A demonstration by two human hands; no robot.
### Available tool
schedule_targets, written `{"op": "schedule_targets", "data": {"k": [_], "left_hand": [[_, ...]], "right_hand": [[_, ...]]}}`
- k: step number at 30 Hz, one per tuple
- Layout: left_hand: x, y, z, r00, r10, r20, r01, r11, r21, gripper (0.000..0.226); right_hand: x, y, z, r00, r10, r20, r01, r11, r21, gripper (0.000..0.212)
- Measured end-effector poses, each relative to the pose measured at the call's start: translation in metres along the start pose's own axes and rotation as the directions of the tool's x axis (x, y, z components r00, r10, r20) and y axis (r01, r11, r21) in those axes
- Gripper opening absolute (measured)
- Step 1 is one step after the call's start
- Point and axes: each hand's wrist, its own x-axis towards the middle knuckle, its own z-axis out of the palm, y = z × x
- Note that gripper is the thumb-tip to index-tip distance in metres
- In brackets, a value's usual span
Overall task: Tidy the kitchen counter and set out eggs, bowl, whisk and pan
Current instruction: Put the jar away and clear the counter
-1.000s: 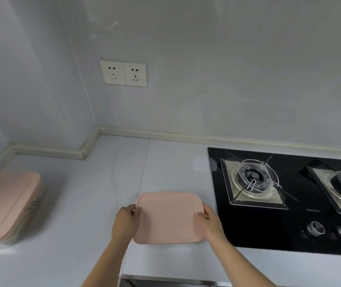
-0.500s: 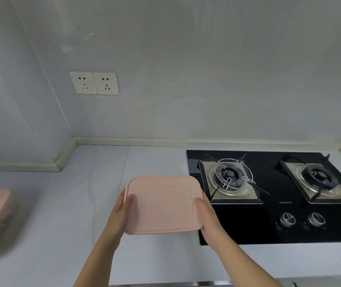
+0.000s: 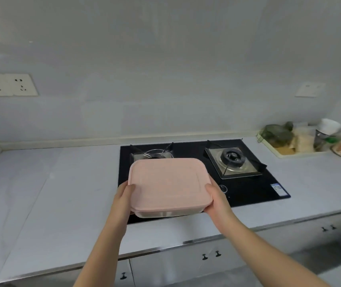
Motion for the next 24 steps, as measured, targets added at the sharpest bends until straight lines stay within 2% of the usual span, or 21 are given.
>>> {"op": "schedule_targets", "data": {"k": [3, 9, 12, 18, 22, 24], "left_hand": [[-0.021, -0.003, 0.054, 0.998, -0.006, 0.064, 0.004, 1.0, 0.024, 0.039], [-0.03, 0.006, 0.151, 0.989, 0.018, 0.147, -0.03, 0.996, 0.079, 0.027], [-0.028, 0.009, 0.201, 0.98, 0.032, 0.196, -0.054, 0.993, 0.107, 0.026], [-0.011, 0.0, 0.3, 0.963, 0.016, 0.268, -0.055, 0.989, 0.139, 0.029], [0.011, -0.007, 0.38, 0.95, -0.017, 0.312, -0.026, 0.991, 0.132, 0.026], [0.024, -0.006, 0.427, 0.944, -0.041, 0.328, -0.002, 0.992, 0.128, 0.026]], "right_hand": [[-0.013, -0.011, -0.055, 0.996, -0.004, -0.09, 0.002, 1.0, -0.016, 0.045], [-0.032, -0.032, -0.139, 0.979, -0.076, -0.188, 0.083, 0.996, 0.025, 0.034], [-0.028, -0.038, -0.184, 0.964, -0.1, -0.246, 0.118, 0.991, 0.06, 0.041], [-0.003, -0.054, -0.276, 0.923, -0.09, -0.373, 0.109, 0.994, 0.031, 0.041], [0.032, -0.064, -0.348, 0.896, -0.088, -0.436, 0.113, 0.993, 0.032, 0.04], [0.051, -0.074, -0.387, 0.888, -0.1, -0.449, 0.119, 0.993, 0.015, 0.047]]}}
